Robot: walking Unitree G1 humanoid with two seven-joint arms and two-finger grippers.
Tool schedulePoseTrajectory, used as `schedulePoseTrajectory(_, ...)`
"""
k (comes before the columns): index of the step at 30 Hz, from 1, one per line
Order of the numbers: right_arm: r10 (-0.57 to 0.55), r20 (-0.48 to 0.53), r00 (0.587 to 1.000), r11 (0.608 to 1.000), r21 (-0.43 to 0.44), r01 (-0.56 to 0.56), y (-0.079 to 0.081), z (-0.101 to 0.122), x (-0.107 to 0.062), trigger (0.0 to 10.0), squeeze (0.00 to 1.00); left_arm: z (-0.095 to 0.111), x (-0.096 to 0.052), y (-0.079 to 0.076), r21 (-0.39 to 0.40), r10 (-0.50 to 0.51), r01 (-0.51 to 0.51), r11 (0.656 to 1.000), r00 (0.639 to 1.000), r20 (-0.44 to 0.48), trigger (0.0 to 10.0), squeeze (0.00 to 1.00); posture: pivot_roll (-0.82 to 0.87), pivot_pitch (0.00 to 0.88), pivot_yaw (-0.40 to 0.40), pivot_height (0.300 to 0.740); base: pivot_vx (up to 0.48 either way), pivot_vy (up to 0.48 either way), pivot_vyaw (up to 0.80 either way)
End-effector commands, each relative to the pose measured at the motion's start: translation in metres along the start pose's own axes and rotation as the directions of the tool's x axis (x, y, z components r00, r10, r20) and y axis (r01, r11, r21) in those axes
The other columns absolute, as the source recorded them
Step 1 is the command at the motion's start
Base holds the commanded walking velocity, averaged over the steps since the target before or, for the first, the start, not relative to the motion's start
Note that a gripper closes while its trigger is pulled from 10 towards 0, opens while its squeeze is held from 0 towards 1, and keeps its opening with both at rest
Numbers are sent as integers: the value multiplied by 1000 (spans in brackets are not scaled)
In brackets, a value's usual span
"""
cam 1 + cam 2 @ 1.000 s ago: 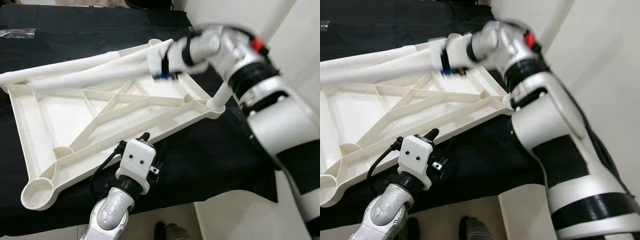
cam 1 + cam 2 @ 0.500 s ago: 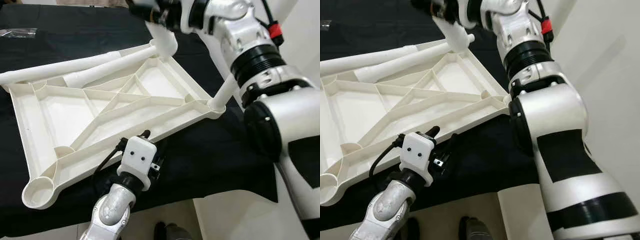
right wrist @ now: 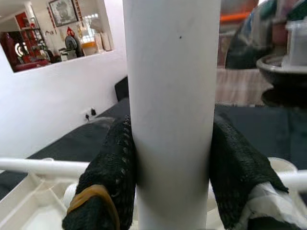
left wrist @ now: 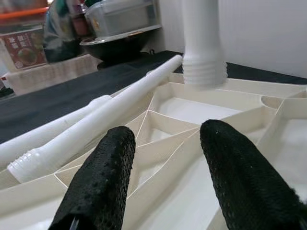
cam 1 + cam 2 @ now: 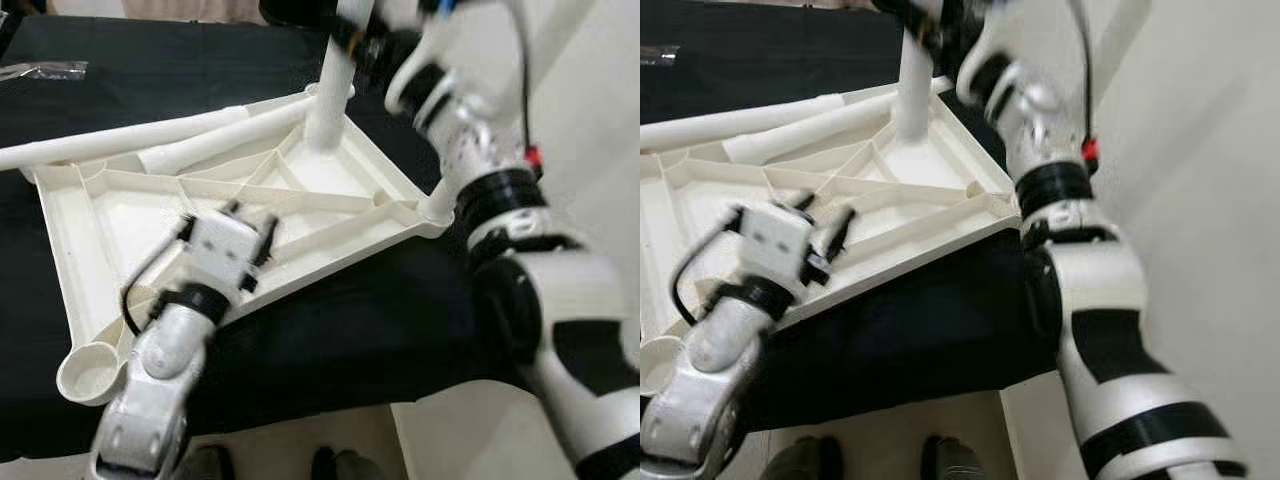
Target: Building children table
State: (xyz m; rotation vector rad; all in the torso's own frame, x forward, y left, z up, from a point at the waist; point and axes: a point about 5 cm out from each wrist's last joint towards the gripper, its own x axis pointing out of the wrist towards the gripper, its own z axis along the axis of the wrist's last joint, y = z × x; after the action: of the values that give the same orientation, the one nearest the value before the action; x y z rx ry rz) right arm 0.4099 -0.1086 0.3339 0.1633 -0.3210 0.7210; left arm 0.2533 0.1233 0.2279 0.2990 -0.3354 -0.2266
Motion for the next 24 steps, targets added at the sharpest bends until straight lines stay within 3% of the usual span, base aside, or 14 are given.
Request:
schedulePoseTrajectory(1, 7, 81, 997, 1000, -4, -7, 6, 17, 0, 0, 0, 2, 7, 5, 42, -20, 20, 999, 1000, -12, 10000, 0, 16, 111, -113, 740, 0, 0, 0)
schedulePoseTrajectory(6, -1, 82, 997, 1000, 22, -1, 12, 13, -6, 0, 0, 9, 18, 15, 85, -25, 25, 996, 1000, 0, 10000, 0, 16, 105, -103, 740, 0, 0, 0)
schedulePoseTrajectory(9, 37, 104, 994, 999, 30, -41, 28, 11, -10, 0, 0, 11, 26, 19, 65, -36, 36, 997, 999, -3, 10000, 24, 14, 99, -100, 740, 0, 0, 0)
schedulePoseTrajectory(10, 63, 112, 992, 997, 37, -67, 38, 10, -11, 0, 0, 12, 30, 19, 48, -51, 52, 998, 999, -7, 10000, 1000, 13, 96, -95, 740, 0, 0, 0)
schedulePoseTrajectory(11, 63, 112, 992, 997, 37, -67, 38, 10, -11, 0, 0, 12, 30, 19, 48, -51, 52, 998, 999, -7, 10000, 1000, 13, 96, -95, 740, 0, 0, 0)
schedulePoseTrajectory(15, 107, 100, 989, 992, 57, -113, 62, 5, -20, 0, 0, 9, 37, 18, 37, -104, 105, 994, 994, -32, 10000, 1000, 17, 87, -89, 740, 0, 0, 0)
schedulePoseTrajectory(18, 114, 105, 988, 991, 64, -121, 68, 5, -21, 0, 0, 4, 39, 16, 16, -119, 120, 993, 991, -59, 10000, 1000, 16, 84, -87, 740, 0, 0, 0)
schedulePoseTrajectory(19, 118, 104, 987, 990, 67, -126, 72, 5, -23, 0, 0, 2, 40, 16, 8, -127, 128, 992, 989, -72, 10000, 0, 14, 80, -81, 740, 0, 0, 0)
schedulePoseTrajectory(24, 147, 100, 984, 986, 59, -153, 87, 6, -28, 0, 0, -3, 43, 11, -9, -163, 163, 987, 983, -83, 10000, 0, 12, 72, -75, 740, 0, 0, 0)
